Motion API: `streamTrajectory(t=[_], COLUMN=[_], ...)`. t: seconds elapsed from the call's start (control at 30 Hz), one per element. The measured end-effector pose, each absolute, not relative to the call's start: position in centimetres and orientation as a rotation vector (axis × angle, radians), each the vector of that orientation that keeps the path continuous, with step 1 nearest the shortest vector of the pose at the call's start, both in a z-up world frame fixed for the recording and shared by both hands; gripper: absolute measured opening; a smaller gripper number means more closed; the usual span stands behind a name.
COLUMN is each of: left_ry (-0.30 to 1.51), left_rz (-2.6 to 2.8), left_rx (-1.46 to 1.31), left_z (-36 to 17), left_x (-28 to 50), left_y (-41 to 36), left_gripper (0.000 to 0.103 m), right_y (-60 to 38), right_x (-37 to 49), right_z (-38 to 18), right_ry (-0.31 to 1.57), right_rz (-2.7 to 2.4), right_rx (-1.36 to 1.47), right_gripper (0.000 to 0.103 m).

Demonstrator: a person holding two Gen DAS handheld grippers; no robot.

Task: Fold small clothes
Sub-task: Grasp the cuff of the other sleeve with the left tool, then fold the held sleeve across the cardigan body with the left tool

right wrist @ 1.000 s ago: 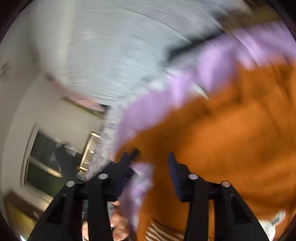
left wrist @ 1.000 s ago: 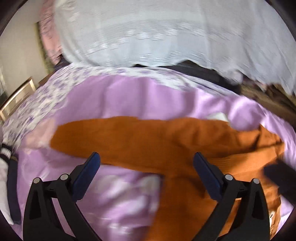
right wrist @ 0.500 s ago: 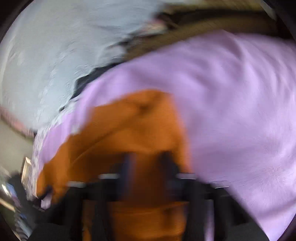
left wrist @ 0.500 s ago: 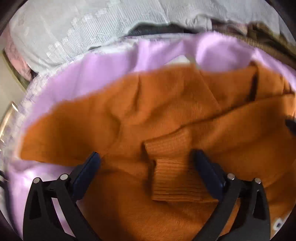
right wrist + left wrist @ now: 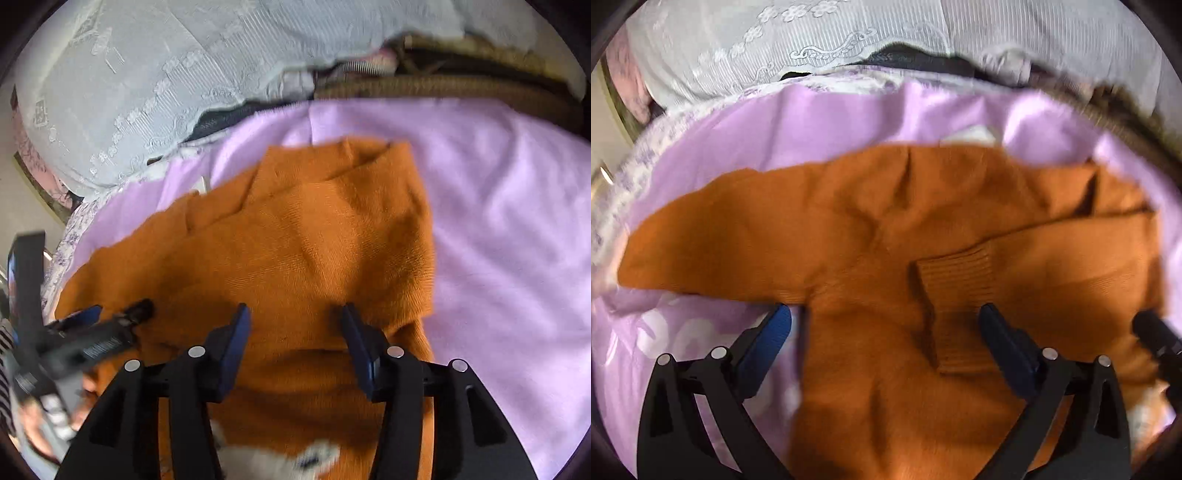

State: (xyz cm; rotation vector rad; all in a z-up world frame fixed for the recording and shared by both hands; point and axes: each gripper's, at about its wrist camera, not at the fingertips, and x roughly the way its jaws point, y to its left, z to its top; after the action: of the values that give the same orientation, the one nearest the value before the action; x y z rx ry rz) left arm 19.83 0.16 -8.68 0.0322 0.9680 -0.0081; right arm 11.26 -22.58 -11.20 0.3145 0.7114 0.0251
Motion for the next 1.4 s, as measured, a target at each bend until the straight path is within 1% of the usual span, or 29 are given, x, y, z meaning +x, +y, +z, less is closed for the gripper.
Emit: streamTrajectory(t=[0.07, 0.2, 0.3, 0.33, 0.4, 0.53, 0.57, 0.63, 0.67, 0.7, 0.73, 0.77, 0.8, 0.83, 0.87, 0.9, 0.93, 1.0, 1.07, 1.1, 1.13, 1.17, 1.2, 1.23, 1.27, 1.37, 1.4], left_ry=[0.911, 0.916, 0.965, 0.959, 0.938, 0.919, 0.914, 0.895, 0.888, 0.874, 0.868, 0.865, 0.862, 0.856, 0.849, 0.846, 0.841, 0.832, 0.813, 0.804, 0.784, 0.763, 0.746, 0.731, 0.721, 0.689, 0.678], left_rz=[-0.007, 0.061, 0.123, 0.108, 0.083, 0.075, 0.072, 0.085, 0.090, 0.093, 0.090, 0.092, 0.096, 0.100, 0.090, 0.085, 0.077, 0.072, 0.069, 0.067, 0.065, 0.063, 0.058, 0.048, 0.043, 0.019, 0.008], left_rx=[-0.055, -0.206, -0.488, -0.575, -0.689, -0.712, -0.719, -0.733, -0.741, -0.759, -0.772, -0.784, -0.790, -0.801, -0.820, -0.828, -0.833, -0.819, -0.773, -0.753, -0.715, -0.675, -0.646, -0.616, -0.594, -0.526, -0.503], left_z=[-7.0, -7.0, -9.1, -9.5, -10.3, -10.7, -10.8, -10.6, -10.5, -10.8, -10.8, -10.9, -10.9, -11.0, -11.0, -11.0, -11.0, -10.8, -9.8, -9.4, -8.6, -7.9, -7.3, -6.7, -6.3, -4.7, -4.1], left_x=[18.9, 18.4, 19.6, 19.9, 20.7, 23.5, 24.1, 24.5, 24.3, 24.5, 23.8, 23.4, 22.7, 22.4, 22.2, 22.0, 22.2, 22.2, 22.0, 21.8, 21.5, 21.3, 21.0, 20.7, 20.4, 19.5, 19.3], left_y=[3.4, 10.7, 18.1, 19.5, 21.4, 22.0, 22.1, 22.7, 23.3, 23.7, 24.3, 24.8, 25.5, 25.8, 26.0, 26.2, 26.2, 25.8, 24.8, 24.5, 23.9, 23.2, 22.7, 22.0, 21.6, 20.0, 19.4], left_gripper=[0.099, 0.099, 0.098, 0.098, 0.098, 0.098, 0.096, 0.085, 0.070, 0.058, 0.053, 0.044, 0.035, 0.032, 0.030, 0.027, 0.020, 0.013, 0.010, 0.009, 0.009, 0.009, 0.009, 0.009, 0.009, 0.009, 0.009], right_y=[-22.3, -23.4, -23.3, -22.9, -22.4, -20.5, -20.2, -19.7, -19.4, -19.4, -19.8, -21.1, -22.7, -24.5, -26.9, -29.2, -30.6, -32.8, -33.8, -33.9, -33.7, -33.0, -32.7, -32.8, -32.8, -31.0, -30.3], right_x=[9.6, 7.7, 6.4, 6.6, 6.5, 8.5, 8.9, 10.8, 12.5, 13.8, 15.0, 16.4, 17.3, 17.9, 18.1, 17.9, 17.5, 16.5, 16.4, 17.0, 18.0, 19.7, 20.3, 20.0, 19.1, 16.1, 15.4], right_z=[-10.9, -11.6, -11.0, -10.6, -10.1, -8.9, -8.7, -8.3, -8.2, -8.3, -8.4, -8.7, -9.2, -10.0, -10.6, -11.3, -11.6, -11.7, -12.0, -12.4, -12.9, -14.1, -14.9, -14.9, -14.4, -12.0, -11.5], right_ry=[0.688, 0.671, 0.636, 0.624, 0.610, 0.633, 0.635, 0.647, 0.669, 0.689, 0.698, 0.691, 0.687, 0.685, 0.683, 0.674, 0.654, 0.597, 0.575, 0.596, 0.646, 0.738, 0.764, 0.745, 0.720, 0.667, 0.664], right_rz=[0.026, -0.003, 0.016, 0.022, 0.032, 0.040, 0.038, 0.043, 0.032, 0.020, 0.011, -0.014, -0.034, -0.041, -0.027, -0.015, -0.023, -0.049, -0.035, -0.018, 0.001, 0.027, 0.020, -0.018, -0.032, 0.001, 0.005], right_rx=[0.285, 0.331, 0.403, 0.407, 0.393, 0.332, 0.324, 0.298, 0.267, 0.251, 0.259, 0.312, 0.383, 0.474, 0.607, 0.725, 0.775, 0.817, 0.854, 0.861, 0.850, 0.823, 0.808, 0.801, 0.801, 0.716, 0.686], right_gripper=[0.070, 0.071, 0.071, 0.071, 0.071, 0.071, 0.071, 0.071, 0.071, 0.071, 0.066, 0.053, 0.047, 0.037, 0.032, 0.031, 0.028, 0.028, 0.028, 0.028, 0.028, 0.027, 0.023, 0.009, 0.008, 0.014, 0.026])
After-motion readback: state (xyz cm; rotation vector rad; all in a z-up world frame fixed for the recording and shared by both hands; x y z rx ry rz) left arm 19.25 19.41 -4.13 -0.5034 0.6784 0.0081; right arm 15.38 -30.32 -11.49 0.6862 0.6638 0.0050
